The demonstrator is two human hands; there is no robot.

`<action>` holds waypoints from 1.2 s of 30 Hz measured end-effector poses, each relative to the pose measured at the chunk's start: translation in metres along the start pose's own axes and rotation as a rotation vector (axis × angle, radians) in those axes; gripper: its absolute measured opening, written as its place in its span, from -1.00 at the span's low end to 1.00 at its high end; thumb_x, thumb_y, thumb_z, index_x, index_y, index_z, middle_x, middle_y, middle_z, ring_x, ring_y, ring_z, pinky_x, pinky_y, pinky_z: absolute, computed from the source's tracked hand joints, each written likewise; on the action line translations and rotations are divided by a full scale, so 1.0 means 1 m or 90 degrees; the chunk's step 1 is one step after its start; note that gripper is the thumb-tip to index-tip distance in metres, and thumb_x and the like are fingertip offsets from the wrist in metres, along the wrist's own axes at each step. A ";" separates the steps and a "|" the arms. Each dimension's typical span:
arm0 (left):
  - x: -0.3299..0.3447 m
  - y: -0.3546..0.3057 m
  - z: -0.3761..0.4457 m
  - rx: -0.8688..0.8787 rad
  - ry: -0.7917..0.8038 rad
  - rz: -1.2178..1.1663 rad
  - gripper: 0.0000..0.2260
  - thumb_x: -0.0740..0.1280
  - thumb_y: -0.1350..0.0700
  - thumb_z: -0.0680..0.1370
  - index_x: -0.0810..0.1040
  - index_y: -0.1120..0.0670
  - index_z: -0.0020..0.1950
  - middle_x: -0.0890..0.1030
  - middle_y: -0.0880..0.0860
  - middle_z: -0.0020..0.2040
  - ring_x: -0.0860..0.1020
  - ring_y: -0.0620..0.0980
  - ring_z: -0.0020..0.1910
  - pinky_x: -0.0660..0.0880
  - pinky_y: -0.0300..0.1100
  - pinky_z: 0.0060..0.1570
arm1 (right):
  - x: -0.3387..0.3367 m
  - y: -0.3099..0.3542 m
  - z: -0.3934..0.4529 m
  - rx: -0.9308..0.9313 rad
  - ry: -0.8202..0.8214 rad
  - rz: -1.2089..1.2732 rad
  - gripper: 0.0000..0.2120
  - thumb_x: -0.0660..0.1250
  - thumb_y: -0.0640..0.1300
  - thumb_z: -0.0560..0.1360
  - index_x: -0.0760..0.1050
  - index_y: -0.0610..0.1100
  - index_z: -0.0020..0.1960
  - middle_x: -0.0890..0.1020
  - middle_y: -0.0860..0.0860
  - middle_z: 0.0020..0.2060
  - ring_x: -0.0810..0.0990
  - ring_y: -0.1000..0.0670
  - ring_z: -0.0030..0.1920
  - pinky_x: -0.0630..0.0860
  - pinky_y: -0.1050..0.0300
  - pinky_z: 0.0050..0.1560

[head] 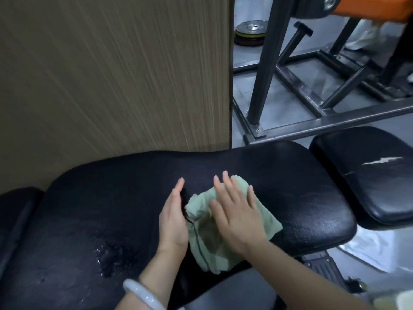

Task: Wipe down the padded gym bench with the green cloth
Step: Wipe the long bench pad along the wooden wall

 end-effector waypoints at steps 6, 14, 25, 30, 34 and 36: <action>0.075 0.000 -0.025 0.400 0.205 0.594 -0.54 0.11 -0.10 0.51 0.48 -0.01 0.36 0.40 -0.04 0.43 0.26 -0.07 0.46 0.12 -0.05 0.37 | -0.071 -0.125 0.014 0.076 -0.008 -0.260 -0.24 -0.33 0.30 0.41 -0.01 0.07 0.56 0.00 0.02 0.56 -0.09 0.00 0.55 -0.10 -0.13 0.49; 0.082 0.013 -0.031 0.490 0.256 0.836 -0.35 0.04 -0.34 0.52 0.19 -0.03 0.52 0.15 0.07 0.55 0.03 0.18 0.53 -0.03 0.33 0.34 | -0.065 -0.157 0.014 0.069 0.086 -0.299 -0.23 -0.50 0.28 0.36 -0.25 0.10 0.55 -0.20 0.05 0.55 -0.33 0.04 0.51 -0.34 0.02 0.46; 0.080 0.021 -0.057 0.444 0.286 0.849 -0.21 -0.14 -0.40 0.54 0.28 0.17 0.49 0.20 0.16 0.53 0.15 0.21 0.50 0.11 0.28 0.31 | -0.066 -0.166 0.029 -0.010 0.148 -0.239 -0.28 -0.34 0.31 0.48 -0.25 -0.01 0.56 -0.25 0.04 0.54 -0.38 0.12 0.47 -0.38 0.09 0.45; 0.097 0.015 -0.053 0.379 0.244 0.836 -0.29 -0.16 -0.34 0.58 0.32 0.14 0.47 0.25 0.13 0.51 0.21 0.18 0.48 0.10 0.28 0.31 | -0.066 -0.159 0.033 0.037 0.169 -0.259 -0.42 -0.14 0.16 0.64 -0.26 0.01 0.56 -0.25 0.03 0.54 -0.33 0.04 0.51 -0.32 -0.01 0.49; 0.096 0.013 -0.053 0.358 0.245 0.823 -0.30 -0.15 -0.33 0.58 0.36 0.12 0.46 0.27 0.11 0.50 0.23 0.17 0.48 0.12 0.27 0.30 | -0.059 -0.149 0.026 0.098 0.085 -0.243 -0.40 -0.28 0.25 0.56 -0.19 0.09 0.56 -0.18 0.11 0.55 -0.29 0.08 0.52 -0.32 0.01 0.47; 0.090 0.014 -0.052 0.380 0.255 0.824 -0.31 -0.13 -0.33 0.58 0.38 0.10 0.45 0.27 0.10 0.51 0.23 0.16 0.48 0.12 0.25 0.30 | -0.059 -0.149 0.025 0.096 0.066 -0.230 -0.26 -0.44 0.29 0.40 -0.17 0.12 0.56 -0.16 0.13 0.55 -0.28 0.09 0.52 -0.33 0.04 0.46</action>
Point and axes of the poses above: each hand's wrist, its own z-axis towards the middle knuckle, its own x-axis out of the palm, y = z × x, the point moved 3 cm from there along z, towards the middle knuckle
